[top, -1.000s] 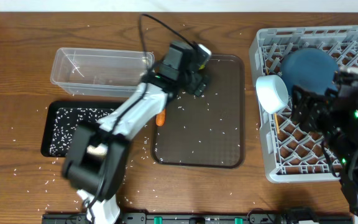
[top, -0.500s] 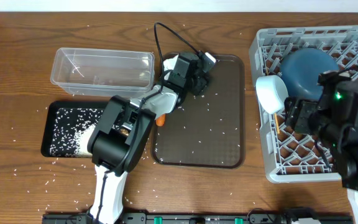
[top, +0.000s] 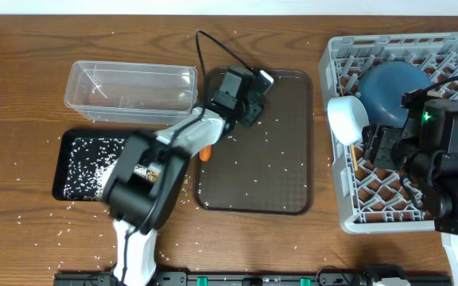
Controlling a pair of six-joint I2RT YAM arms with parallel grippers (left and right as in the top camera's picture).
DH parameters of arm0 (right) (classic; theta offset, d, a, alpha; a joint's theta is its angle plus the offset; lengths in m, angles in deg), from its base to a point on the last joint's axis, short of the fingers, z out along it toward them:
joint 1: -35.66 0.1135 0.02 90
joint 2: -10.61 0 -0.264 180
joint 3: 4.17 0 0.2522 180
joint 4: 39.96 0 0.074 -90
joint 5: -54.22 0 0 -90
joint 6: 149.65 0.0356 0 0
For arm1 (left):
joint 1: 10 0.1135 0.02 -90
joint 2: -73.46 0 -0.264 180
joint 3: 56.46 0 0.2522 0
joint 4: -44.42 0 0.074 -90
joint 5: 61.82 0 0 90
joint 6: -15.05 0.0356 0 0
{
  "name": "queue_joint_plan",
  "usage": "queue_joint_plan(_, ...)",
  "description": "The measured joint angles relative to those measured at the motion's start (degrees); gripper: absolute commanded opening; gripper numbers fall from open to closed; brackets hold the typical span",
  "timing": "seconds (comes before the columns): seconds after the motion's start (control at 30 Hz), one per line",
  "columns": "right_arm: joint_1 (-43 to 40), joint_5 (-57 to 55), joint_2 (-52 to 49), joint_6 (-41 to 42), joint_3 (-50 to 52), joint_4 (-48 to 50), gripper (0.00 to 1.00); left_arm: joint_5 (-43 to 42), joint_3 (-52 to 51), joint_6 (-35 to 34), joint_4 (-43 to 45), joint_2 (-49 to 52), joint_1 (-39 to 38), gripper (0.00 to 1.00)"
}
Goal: Sort waste into correct bins and load items into the dishwasher rack
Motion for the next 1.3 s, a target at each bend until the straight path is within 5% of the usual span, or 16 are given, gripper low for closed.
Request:
queue_joint_plan(0.23,0.0,0.0,0.0,0.0,0.1,1.5,0.66,-2.0,0.3,-1.8,-13.9,-18.1,-0.1,0.06)
queue_joint_plan(0.5,0.0,0.3,0.0,0.0,0.1,1.5,0.66,-5.2,0.3,-2.9,-17.4,-20.7,-0.1,0.06)
queue_joint_plan(0.73,0.0,1.2,0.0,0.0,0.1,1.4,0.66,12.6,0.3,-2.7,-18.1,-21.4,2.4,0.06)
queue_joint_plan(0.93,0.0,1.5,0.0,0.0,0.1,1.6,0.66,19.3,0.3,-3.0,-18.7,-21.5,10.9,0.06)
queue_joint_plan(1.3,0.0,1.8,0.0,0.0,0.1,1.7,0.66,21.5,0.3,-29.8,-13.0,-19.6,18.8,0.06)
